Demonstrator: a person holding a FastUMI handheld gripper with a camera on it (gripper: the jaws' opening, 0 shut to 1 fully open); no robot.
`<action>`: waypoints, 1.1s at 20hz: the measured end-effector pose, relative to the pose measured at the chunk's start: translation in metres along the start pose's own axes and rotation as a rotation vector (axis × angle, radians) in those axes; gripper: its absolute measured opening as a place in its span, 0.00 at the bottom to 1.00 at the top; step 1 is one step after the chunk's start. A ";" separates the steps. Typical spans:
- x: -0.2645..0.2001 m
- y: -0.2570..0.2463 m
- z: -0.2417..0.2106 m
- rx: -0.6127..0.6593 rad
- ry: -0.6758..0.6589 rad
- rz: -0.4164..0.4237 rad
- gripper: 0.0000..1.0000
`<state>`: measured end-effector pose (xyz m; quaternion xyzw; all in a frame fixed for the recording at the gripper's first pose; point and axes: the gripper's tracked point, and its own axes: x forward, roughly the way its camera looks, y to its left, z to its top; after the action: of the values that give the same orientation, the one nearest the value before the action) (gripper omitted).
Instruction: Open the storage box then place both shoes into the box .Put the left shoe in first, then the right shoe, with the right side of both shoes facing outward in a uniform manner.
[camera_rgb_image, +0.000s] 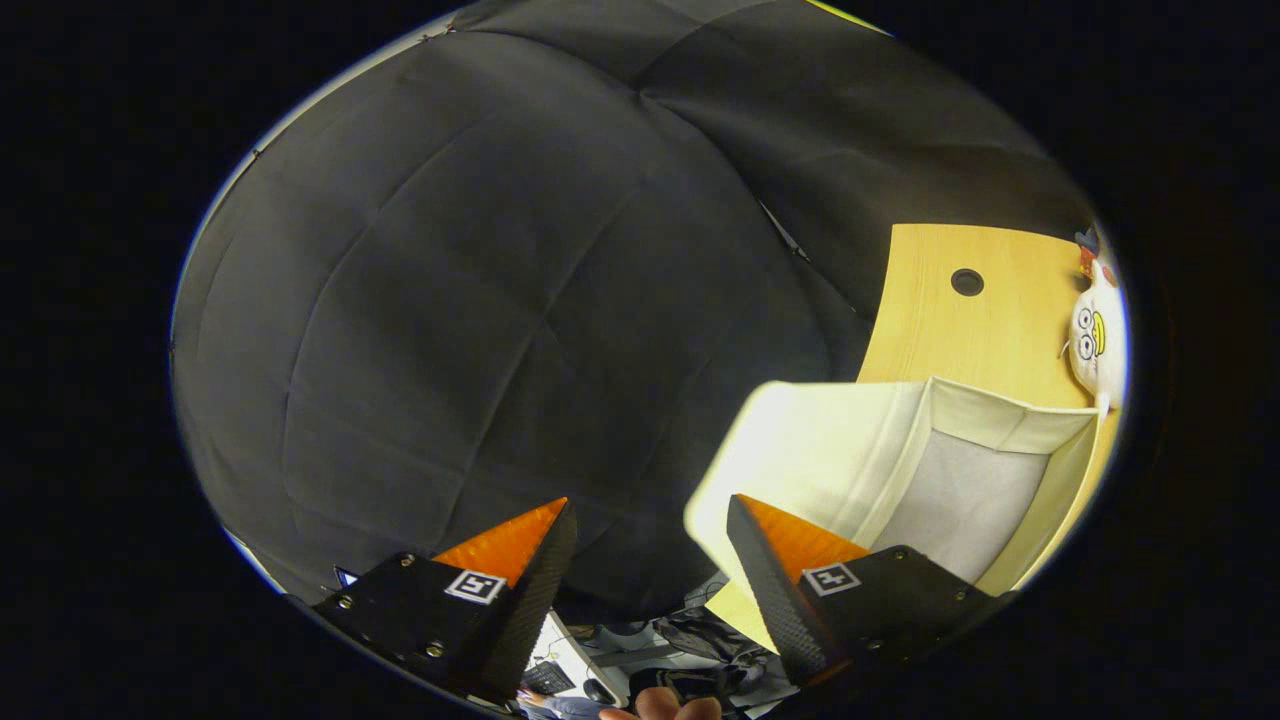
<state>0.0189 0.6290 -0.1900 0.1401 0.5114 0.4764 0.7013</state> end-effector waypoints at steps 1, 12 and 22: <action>-0.009 -0.004 -0.002 0.000 0.001 -0.011 0.94; -0.147 -0.107 -0.011 0.013 -0.076 -0.169 0.96; -0.236 -0.213 -0.054 0.124 -0.122 -0.305 0.96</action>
<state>0.0797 0.3136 -0.2210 0.1327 0.5118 0.3225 0.7852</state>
